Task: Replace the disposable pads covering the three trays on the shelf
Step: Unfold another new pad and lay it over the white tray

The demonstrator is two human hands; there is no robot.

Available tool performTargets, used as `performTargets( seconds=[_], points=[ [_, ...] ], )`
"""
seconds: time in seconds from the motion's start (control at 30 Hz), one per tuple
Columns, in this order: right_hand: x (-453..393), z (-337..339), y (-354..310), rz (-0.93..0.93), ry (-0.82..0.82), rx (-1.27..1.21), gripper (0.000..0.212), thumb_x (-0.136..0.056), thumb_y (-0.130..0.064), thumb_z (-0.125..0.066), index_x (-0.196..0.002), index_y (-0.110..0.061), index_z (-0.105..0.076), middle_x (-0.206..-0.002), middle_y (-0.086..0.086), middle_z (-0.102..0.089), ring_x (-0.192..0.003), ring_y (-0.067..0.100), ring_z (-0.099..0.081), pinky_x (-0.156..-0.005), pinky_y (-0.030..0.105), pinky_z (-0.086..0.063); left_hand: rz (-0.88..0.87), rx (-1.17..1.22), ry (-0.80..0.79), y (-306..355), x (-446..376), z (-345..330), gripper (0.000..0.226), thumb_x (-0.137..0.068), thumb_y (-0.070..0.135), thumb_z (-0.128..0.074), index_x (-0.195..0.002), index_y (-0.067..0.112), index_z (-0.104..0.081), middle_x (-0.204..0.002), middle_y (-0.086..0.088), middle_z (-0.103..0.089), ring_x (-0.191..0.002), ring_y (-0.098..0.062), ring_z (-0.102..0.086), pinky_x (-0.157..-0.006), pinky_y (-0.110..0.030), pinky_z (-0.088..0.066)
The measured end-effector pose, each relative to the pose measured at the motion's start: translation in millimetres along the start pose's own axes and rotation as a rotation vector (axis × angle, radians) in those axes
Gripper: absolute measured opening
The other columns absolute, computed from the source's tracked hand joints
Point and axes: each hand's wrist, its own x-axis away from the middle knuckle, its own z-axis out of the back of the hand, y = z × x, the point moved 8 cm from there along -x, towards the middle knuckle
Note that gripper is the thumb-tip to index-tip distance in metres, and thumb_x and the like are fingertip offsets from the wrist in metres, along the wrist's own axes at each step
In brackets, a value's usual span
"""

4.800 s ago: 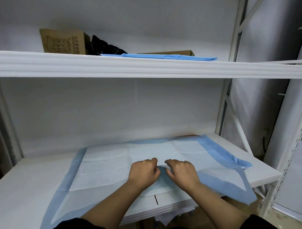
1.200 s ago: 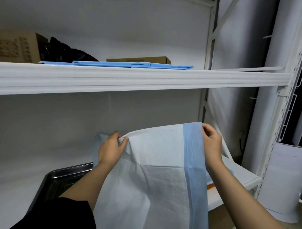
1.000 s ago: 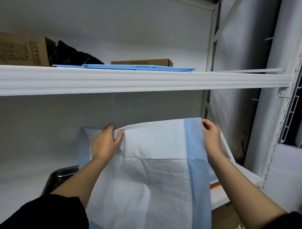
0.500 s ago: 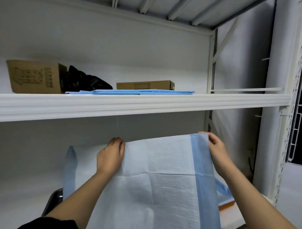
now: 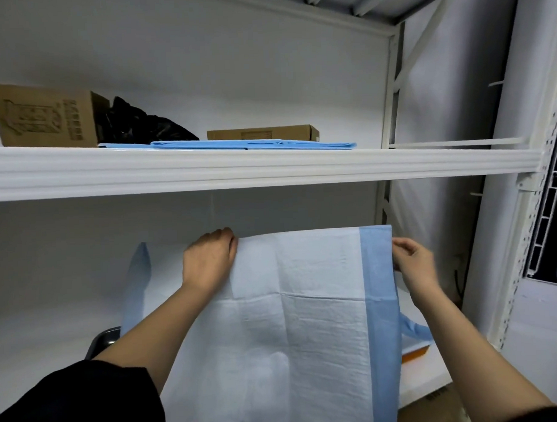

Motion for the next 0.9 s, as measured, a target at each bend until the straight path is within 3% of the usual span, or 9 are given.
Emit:
performTargets(
  seconds=[0.13, 0.2, 0.27, 0.33, 0.37, 0.43, 0.53, 0.63, 0.9],
  points=[
    [7.3, 19.3, -11.8, 0.112, 0.319, 0.085, 0.019, -0.097, -0.023, -0.047, -0.113, -0.019, -0.057, -0.105, -0.002, -0.063, -0.102, 0.022, -0.061, -0.092, 0.040, -0.048, -0.132, -0.187, 0.121, 18.8, -6.5, 8.6, 0.027, -0.078, 0.016, -0.062, -0.053, 0.016, -0.055, -0.044, -0.002, -0.048, -0.058, -0.027, -0.051, -0.058, -0.030, -0.033],
    [27.6, 12.4, -47.9, 0.443, 0.418, 0.206, 0.026, -0.096, -0.026, -0.045, -0.117, -0.016, -0.056, -0.113, 0.002, -0.061, -0.106, 0.019, -0.056, -0.092, 0.036, -0.042, -0.208, -0.204, 0.182, 32.1, -7.2, 11.0, 0.024, -0.077, 0.018, -0.061, -0.053, 0.016, -0.056, -0.046, -0.002, -0.050, -0.063, -0.026, -0.054, -0.067, -0.035, -0.034],
    [50.5, -23.6, -86.3, 0.808, 0.311, 0.436, 0.029, -0.092, -0.027, -0.044, -0.111, -0.013, -0.061, -0.108, 0.003, -0.063, -0.100, 0.019, -0.056, -0.087, 0.033, -0.036, -0.301, -0.184, 0.255, 49.2, -7.3, 12.6, 0.023, -0.078, 0.019, -0.060, -0.055, 0.016, -0.056, -0.048, -0.001, -0.053, -0.065, -0.026, -0.056, -0.079, -0.038, -0.034],
    [63.2, -75.1, -101.4, 0.988, 0.061, 0.654, 0.032, -0.090, -0.030, -0.040, -0.106, -0.016, -0.064, -0.101, -0.001, -0.066, -0.095, 0.021, -0.059, -0.084, 0.031, -0.031, -0.376, -0.148, 0.286, 63.9, -8.4, 11.1, 0.023, -0.080, 0.019, -0.057, -0.057, 0.016, -0.055, -0.048, -0.003, -0.052, -0.059, -0.026, -0.054, -0.088, -0.038, -0.038],
    [66.4, -99.6, -101.1, 1.018, -0.059, 0.766, 0.036, -0.090, -0.034, -0.038, -0.109, -0.018, -0.064, -0.101, -0.002, -0.066, -0.096, 0.022, -0.060, -0.085, 0.031, -0.029, -0.409, -0.130, 0.290, 71.1, -8.3, 10.7, 0.023, -0.081, 0.019, -0.054, -0.058, 0.015, -0.054, -0.047, -0.003, -0.051, -0.053, -0.025, -0.052, -0.086, -0.037, -0.043],
    [70.0, -137.3, -91.8, 0.995, -0.241, 0.954, 0.041, -0.093, -0.039, -0.036, -0.123, -0.020, -0.057, -0.111, -0.002, -0.063, -0.105, 0.022, -0.057, -0.092, 0.031, -0.027, -0.471, -0.089, 0.283, 84.8, -4.4, 10.6, 0.024, -0.083, 0.021, -0.049, -0.060, 0.015, -0.052, -0.044, -0.003, -0.050, -0.042, -0.025, -0.050, -0.065, -0.030, -0.049],
    [62.8, -159.0, -78.4, 0.876, -0.388, 1.006, 0.032, -0.097, -0.035, -0.041, -0.124, -0.021, -0.052, -0.117, -0.002, -0.061, -0.112, 0.020, -0.052, -0.095, 0.034, -0.030, -0.470, -0.068, 0.267, 90.7, 1.4, 13.9, 0.024, -0.084, 0.026, -0.044, -0.062, 0.018, -0.051, -0.045, 0.001, -0.051, -0.035, -0.021, -0.049, -0.040, -0.021, -0.028],
    [60.8, -159.7, -77.3, 0.837, -0.427, 0.955, 0.019, -0.099, -0.031, -0.041, -0.102, -0.019, -0.054, -0.105, 0.000, -0.064, -0.101, 0.022, -0.056, -0.084, 0.034, -0.035, -0.438, -0.065, 0.261, 81.2, 4.9, 15.6, 0.027, -0.087, 0.030, -0.043, -0.063, 0.019, -0.051, -0.048, 0.001, -0.052, -0.035, -0.019, -0.050, -0.035, -0.020, -0.026],
    [58.3, -149.6, -65.1, 0.892, -0.314, 1.004, 0.018, -0.100, -0.026, -0.036, -0.093, -0.016, -0.049, -0.089, 0.001, -0.062, -0.082, 0.025, -0.056, -0.072, 0.035, -0.034, -0.390, -0.067, 0.267, 30.9, 13.1, 23.2, 0.035, -0.088, 0.036, -0.037, -0.065, 0.016, -0.055, -0.052, -0.001, -0.056, -0.041, -0.022, -0.056, -0.035, -0.020, -0.031]
  ],
)
